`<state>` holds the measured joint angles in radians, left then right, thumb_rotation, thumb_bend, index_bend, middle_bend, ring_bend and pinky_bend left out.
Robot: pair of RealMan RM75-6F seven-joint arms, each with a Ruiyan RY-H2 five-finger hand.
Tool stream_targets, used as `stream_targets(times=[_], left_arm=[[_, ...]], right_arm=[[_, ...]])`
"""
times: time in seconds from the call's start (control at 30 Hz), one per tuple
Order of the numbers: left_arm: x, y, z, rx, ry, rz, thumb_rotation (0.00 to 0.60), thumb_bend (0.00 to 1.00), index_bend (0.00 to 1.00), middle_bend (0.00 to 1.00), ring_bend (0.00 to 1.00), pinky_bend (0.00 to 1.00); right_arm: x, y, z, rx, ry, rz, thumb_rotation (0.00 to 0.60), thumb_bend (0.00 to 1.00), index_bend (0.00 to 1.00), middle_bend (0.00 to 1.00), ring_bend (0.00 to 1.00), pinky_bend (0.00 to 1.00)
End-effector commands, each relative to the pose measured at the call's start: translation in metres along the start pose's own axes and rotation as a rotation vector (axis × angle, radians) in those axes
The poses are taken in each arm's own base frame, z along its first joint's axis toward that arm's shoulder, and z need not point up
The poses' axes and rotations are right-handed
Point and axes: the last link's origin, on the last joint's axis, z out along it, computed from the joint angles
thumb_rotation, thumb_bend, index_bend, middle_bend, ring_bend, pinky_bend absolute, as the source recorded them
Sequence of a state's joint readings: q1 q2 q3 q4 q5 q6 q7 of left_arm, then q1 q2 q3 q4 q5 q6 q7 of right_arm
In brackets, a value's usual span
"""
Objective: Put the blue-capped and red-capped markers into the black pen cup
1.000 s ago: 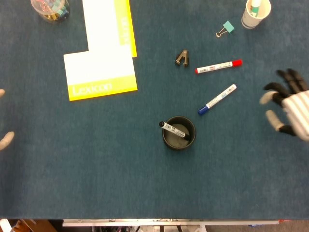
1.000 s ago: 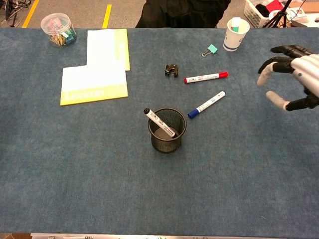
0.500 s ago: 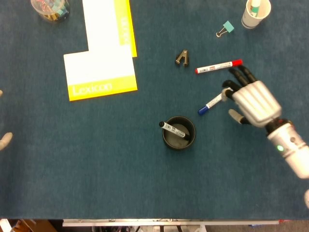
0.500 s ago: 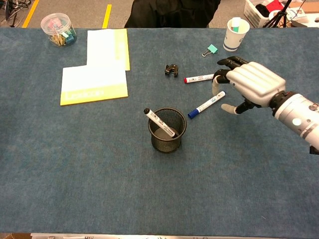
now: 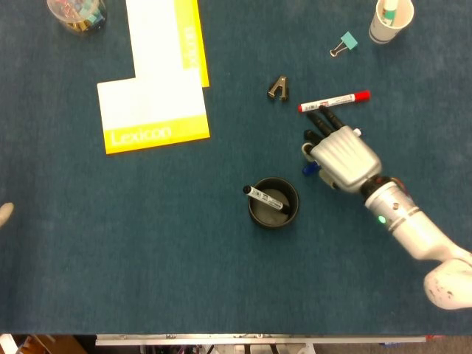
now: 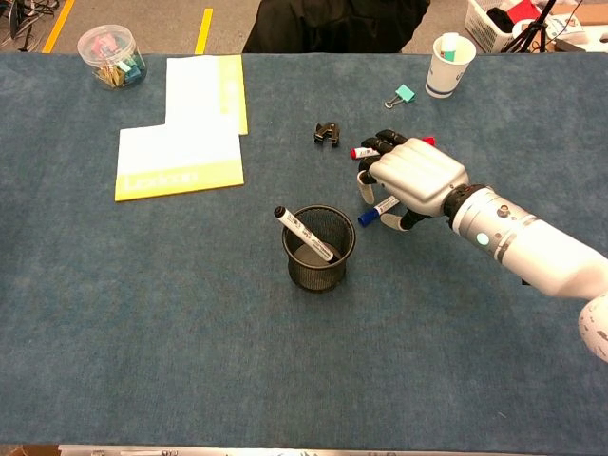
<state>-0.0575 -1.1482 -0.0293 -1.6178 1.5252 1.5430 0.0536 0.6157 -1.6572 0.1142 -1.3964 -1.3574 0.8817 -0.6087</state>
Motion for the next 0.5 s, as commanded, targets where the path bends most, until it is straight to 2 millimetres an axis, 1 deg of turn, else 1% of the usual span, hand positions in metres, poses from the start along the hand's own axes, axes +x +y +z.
stream_targets(times=[0.03,0.4,0.5], left_arm=[[0.0004,-0.0007,-0.0006,0.002,0.0,0.0,0.6,0.15,0.18,0.18,0.17,0.15],[0.0007,-0.0025,-0.0014,0.005,0.001,-0.002,0.6,0.15,0.18,0.18,0.17,0.15],[0.0009,-0.0032,-0.0019,0.007,0.001,-0.001,0.6,0.15,0.18,0.18,0.17,0.15]], right_arm=[[-0.0021,-0.0031,0.0033,0.003,-0.006,-0.012,0.6,0.25,0.49,0.32,0.06,0.01],[-0.0063,-0.0067,0.0083,0.001,-0.013,-0.05,0.6,0.25,0.51,0.32,0.06,0.01],[-0.0083,-0.0058,0.0084,-0.001,-0.018,-0.065,0.6,0.28,0.53,0.32,0.06,0.01]])
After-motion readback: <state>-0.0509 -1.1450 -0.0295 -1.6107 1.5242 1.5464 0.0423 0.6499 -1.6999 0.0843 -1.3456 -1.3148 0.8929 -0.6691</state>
